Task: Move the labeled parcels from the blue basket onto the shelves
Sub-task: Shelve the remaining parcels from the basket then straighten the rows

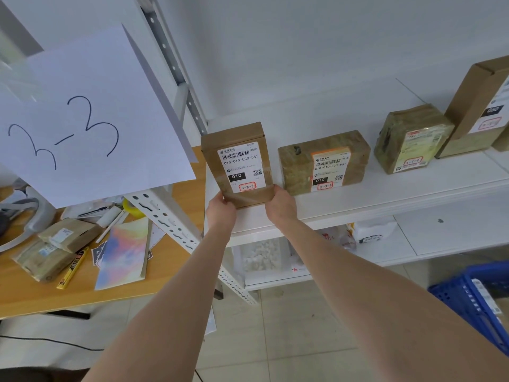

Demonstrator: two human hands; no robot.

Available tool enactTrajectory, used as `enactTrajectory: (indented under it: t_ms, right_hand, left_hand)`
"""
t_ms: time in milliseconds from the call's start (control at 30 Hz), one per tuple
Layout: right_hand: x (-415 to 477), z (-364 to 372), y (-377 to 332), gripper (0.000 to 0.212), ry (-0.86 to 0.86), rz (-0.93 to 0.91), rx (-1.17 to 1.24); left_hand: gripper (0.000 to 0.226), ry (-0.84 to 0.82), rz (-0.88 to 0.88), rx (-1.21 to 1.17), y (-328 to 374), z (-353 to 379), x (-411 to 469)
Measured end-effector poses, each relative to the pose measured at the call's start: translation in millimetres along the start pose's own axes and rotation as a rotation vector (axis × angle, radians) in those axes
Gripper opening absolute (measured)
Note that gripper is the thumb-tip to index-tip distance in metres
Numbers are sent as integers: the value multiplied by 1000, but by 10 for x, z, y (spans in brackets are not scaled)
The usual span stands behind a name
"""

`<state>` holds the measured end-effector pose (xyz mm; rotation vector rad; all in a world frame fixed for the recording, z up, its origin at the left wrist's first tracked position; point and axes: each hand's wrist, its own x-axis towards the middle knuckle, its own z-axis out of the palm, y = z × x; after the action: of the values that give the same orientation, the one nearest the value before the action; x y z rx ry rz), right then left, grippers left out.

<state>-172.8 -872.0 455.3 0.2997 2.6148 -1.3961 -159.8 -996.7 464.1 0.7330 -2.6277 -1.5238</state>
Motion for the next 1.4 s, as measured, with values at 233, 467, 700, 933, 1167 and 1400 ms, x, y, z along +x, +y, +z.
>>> enactTrajectory:
  t_ms: [233, 467, 700, 933, 1167, 1400]
  right_hand:
    - [-19, -6, -24, 35, -15, 11, 25]
    - [-44, -23, -55, 38, -57, 44, 21]
    - [-78, -67, -54, 45, -69, 74, -25]
    - [-187, -182, -25, 53, -64, 80, -1]
    - [-359, -537, 29, 47, 1, 52, -124]
    - [-472, -1195, 171, 46, 119, 38, -163]
  left_hand:
    - [49, -27, -19, 11, 17, -19, 3]
    - [46, -29, -10, 77, 40, -19, -15]
    - [49, -56, -69, 95, 43, 13, -33]
    - [42, -46, -162, 183, 70, 48, -190]
    - [29, -79, -164, 148, 235, 193, -424]
    - [28, -193, 59, 78, 840, 610, -813]
